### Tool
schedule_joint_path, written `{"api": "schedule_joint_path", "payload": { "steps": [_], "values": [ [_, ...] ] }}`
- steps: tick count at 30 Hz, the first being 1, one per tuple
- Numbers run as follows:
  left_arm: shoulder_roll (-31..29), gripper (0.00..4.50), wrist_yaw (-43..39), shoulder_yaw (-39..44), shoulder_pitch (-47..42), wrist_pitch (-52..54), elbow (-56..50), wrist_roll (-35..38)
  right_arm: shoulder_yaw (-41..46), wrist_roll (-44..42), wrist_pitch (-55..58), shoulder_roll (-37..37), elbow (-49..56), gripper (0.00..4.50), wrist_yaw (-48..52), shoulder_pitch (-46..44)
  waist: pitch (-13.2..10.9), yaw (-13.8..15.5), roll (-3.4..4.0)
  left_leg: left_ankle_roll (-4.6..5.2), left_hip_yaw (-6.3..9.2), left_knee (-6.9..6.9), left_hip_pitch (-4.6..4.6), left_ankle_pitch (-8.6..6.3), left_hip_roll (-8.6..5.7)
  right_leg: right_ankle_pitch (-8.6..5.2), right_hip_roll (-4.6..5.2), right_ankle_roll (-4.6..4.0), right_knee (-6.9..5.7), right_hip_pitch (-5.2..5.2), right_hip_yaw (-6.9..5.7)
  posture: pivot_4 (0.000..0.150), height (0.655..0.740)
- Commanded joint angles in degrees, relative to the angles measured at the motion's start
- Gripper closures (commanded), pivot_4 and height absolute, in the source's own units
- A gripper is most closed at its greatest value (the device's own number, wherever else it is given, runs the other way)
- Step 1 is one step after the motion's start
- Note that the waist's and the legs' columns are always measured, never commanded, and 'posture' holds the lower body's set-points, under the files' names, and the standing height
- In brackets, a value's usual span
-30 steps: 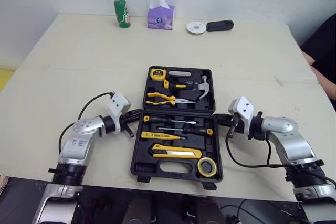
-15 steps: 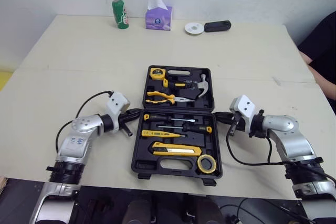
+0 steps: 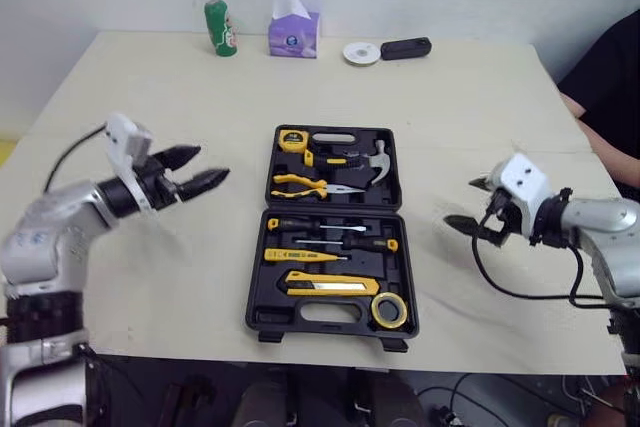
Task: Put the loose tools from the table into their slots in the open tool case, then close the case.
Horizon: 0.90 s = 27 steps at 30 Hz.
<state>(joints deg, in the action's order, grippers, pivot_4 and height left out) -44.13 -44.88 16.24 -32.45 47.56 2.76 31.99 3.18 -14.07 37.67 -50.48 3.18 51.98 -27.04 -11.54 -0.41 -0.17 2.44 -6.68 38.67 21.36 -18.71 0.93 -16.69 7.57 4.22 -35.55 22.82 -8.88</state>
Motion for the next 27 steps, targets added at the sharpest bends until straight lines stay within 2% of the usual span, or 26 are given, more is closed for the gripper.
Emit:
{"api": "schedule_joint_path", "payload": {
  "steps": [1,4,7,10,13,16,21,27],
  "values": [
    [-0.39,0.05,2.24,-2.16,-3.51,8.27,-1.00,1.78,-0.41,-1.77,17.87,-1.43,2.21,0.00,-3.43,-5.97,0.00,0.21,0.00,0.00,0.01,-0.03,-0.01,0.00,-0.01,0.00,0.00,0.00,0.00,0.00,-0.01,0.150,0.7400],
    [1.63,0.05,6.52,-4.07,-11.12,14.93,3.25,0.79,-0.91,-6.87,37.11,2.85,-0.72,0.00,-4.93,-17.08,-0.04,0.35,-0.07,0.04,0.05,0.12,0.20,0.02,-0.02,0.00,0.02,0.00,0.01,0.09,-0.05,0.150,0.7400],
    [1.58,0.05,9.07,-8.16,-16.11,20.97,6.89,-1.76,-2.18,-7.37,47.75,6.14,-4.85,0.00,-7.71,-23.98,-0.04,0.30,-0.07,0.07,0.07,0.27,0.35,0.04,-0.03,0.00,0.01,0.00,-0.09,0.22,-0.07,0.150,0.7400],
    [2.17,0.05,9.52,-12.24,-20.66,22.55,10.03,-3.96,-2.91,-6.21,49.95,9.67,-10.82,0.00,-11.23,-29.43,-0.03,0.27,-0.08,0.08,0.05,0.22,0.49,0.04,-0.08,0.00,-0.02,0.00,-0.09,0.41,-0.09,0.150,0.7400],
    [3.25,0.05,9.38,-14.71,-22.97,21.40,13.03,-6.03,-3.70,-5.48,48.67,11.48,-14.91,0.00,-13.39,-32.22,-0.03,0.25,-0.08,0.18,-0.05,0.35,1.09,0.13,-0.18,0.02,-0.07,0.05,-0.23,0.99,-0.07,0.150,0.7400],
    [3.51,0.05,7.70,-18.97,-24.22,21.05,14.76,-7.96,-5.30,-4.99,47.44,12.87,-17.82,0.00,-14.85,-34.07,-0.03,0.19,-0.08,0.18,-0.09,0.33,1.10,0.14,-0.20,0.02,-0.18,0.05,-0.27,1.03,-0.07,0.150,0.7400],
    [6.09,0.05,6.47,-20.87,-27.13,22.31,19.02,-8.71,-8.04,-5.36,46.28,13.99,-19.41,0.00,-15.09,-34.87,-0.03,0.16,-0.08,0.17,-0.12,0.37,1.09,0.19,-0.20,0.02,-0.18,0.05,-0.31,1.02,-0.05,0.150,0.7400],
    [6.72,0.05,4.91,-24.55,-27.83,22.23,20.23,-10.70,-7.43,-5.73,45.82,15.86,-19.26,0.00,-16.36,-34.25,-0.03,-0.10,-0.08,0.12,-0.14,0.36,1.09,0.23,-0.18,0.02,-0.18,0.05,-0.35,1.06,-0.02,0.150,0.7400]
  ]
}}
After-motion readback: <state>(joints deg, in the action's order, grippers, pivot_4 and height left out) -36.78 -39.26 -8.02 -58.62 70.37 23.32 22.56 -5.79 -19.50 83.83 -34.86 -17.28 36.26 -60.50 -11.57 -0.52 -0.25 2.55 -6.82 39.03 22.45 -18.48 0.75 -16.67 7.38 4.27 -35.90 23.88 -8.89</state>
